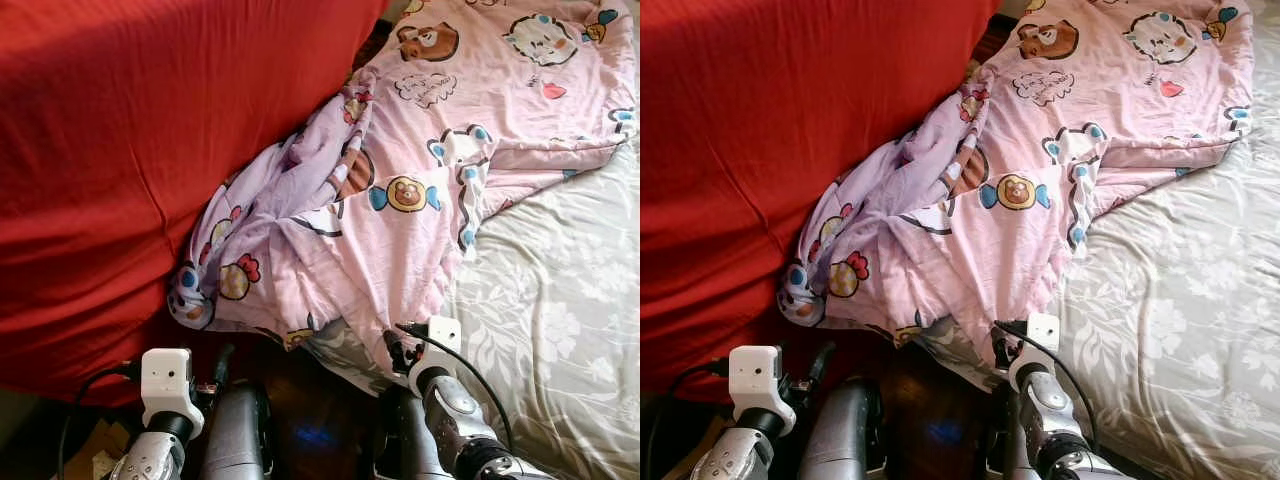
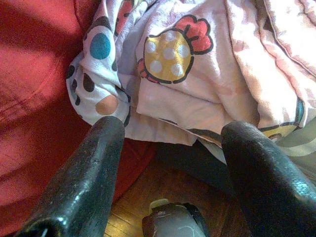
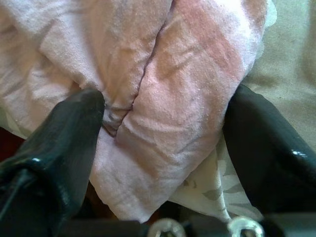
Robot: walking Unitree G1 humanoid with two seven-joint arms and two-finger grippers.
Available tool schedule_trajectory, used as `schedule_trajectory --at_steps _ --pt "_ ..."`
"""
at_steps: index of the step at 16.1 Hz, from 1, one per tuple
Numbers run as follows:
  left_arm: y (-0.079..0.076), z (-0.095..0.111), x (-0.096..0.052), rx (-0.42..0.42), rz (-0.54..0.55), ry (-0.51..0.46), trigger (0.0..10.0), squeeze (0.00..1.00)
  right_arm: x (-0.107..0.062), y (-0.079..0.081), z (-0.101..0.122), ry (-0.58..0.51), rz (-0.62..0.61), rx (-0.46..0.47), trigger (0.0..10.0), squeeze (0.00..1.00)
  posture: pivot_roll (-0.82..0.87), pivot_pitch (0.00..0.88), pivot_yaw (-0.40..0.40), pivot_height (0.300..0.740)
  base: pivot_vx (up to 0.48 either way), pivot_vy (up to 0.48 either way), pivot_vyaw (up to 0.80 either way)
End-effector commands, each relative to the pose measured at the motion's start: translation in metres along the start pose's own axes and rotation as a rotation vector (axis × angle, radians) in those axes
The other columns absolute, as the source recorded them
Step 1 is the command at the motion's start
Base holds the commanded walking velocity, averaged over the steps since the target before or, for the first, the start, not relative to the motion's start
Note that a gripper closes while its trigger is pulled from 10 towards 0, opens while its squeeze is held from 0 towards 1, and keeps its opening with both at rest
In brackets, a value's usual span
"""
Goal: Clean up the room
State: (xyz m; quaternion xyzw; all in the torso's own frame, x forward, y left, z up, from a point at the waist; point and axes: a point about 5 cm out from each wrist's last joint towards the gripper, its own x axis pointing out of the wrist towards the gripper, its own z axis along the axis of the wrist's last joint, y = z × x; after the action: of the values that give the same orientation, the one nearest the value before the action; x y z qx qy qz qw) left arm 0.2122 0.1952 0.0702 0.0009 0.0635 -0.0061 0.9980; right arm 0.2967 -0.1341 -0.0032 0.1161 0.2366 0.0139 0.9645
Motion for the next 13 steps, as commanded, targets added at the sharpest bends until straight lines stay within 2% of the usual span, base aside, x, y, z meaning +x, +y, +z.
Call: schedule_trajectory --at_steps 1,6,10,13 --pt "0.0 -0.009 -0.006 -0.002 0.001 0.045 10.0 0.0 -0.001 0.002 -0.006 0.023 0.019 -0.011 0.0 0.0 0.18 0.312 -0.04 0.612 0.0 0.0 0.0" --pt "-0.002 -0.01 -0.007 -0.012 -0.003 0.049 10.0 0.0 -0.003 0.0 -0.009 0.028 0.016 -0.013 0.0 0.0 0.17 0.32 -0.042 0.612 0.0 0.0 0.0" --pt "-0.002 -0.012 -0.006 -0.014 -0.003 0.053 10.0 0.0 -0.001 0.004 -0.003 -0.001 0.042 0.003 0.0 0.0 0.17 0.319 -0.043 0.612 0.0 0.0 0.0" --pt "0.0 -0.02 -0.002 -0.012 0.006 0.068 10.0 0.0 -0.001 0.005 -0.003 -0.009 0.049 0.004 0.0 0.0 0.17 0.296 -0.044 0.612 0.0 0.0 0.0"
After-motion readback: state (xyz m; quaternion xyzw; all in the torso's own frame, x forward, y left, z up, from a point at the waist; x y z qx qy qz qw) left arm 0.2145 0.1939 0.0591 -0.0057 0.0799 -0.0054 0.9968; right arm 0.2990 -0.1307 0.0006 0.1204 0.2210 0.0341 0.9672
